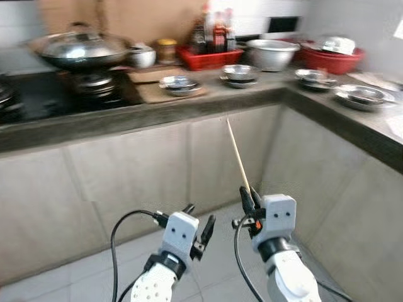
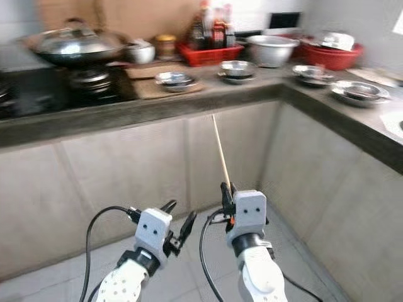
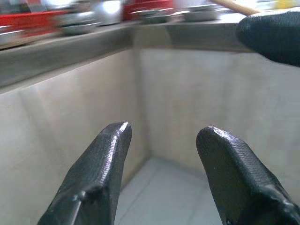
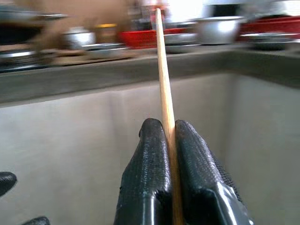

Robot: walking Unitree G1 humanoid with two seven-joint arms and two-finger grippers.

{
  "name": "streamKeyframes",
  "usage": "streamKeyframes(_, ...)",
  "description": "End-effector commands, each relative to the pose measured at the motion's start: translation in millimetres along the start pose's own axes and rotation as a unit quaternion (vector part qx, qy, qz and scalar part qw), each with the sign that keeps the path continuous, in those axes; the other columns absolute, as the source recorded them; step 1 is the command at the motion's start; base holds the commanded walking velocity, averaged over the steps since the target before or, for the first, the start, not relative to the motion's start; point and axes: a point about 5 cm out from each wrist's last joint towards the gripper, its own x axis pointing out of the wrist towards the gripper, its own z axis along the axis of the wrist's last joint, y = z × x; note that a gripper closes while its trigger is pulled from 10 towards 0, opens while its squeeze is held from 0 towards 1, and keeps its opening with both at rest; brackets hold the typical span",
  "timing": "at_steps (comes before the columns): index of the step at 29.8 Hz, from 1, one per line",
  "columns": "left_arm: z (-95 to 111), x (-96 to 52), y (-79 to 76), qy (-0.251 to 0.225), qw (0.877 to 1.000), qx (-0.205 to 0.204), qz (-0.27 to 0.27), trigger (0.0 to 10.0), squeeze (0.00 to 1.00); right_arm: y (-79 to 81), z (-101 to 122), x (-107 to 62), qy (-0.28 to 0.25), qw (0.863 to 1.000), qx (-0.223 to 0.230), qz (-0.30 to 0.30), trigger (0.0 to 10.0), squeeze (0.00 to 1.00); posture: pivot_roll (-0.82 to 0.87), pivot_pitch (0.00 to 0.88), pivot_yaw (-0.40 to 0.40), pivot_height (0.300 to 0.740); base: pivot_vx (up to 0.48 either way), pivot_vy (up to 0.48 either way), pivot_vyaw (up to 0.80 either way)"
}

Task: Kitchen organization

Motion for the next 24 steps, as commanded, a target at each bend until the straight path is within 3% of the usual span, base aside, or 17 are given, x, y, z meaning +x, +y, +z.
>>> streamKeyframes(1,3.1,0.9,-4.2,-0.004,1.000,0.001,-0.007,10.0,0.00,-7.1,-0.2,-0.3,0.001,1.000,-0.005,-0.015,10.0,0.00,0.00,0.000,-0.028,0.740,0.307,0.000,-0.80)
streamKeyframes(13,3.2,2.0,-4.6,-0.004,1.000,0.000,-0.007,10.0,0.00,-8.9,2.1,1.4,-0.003,1.000,-0.006,-0.020,10.0,0.00,-0.01,0.000,-0.027,0.740,0.305,0.000,-0.80)
streamKeyframes(24,15.3,9.5,6.3,-0.022,0.999,-0.013,0.020,10.0,0.00,-16.0,35.7,21.8,-0.058,0.997,-0.033,-0.025,10.0,0.00,0.00,0.000,-0.032,0.740,0.300,0.000,-0.80)
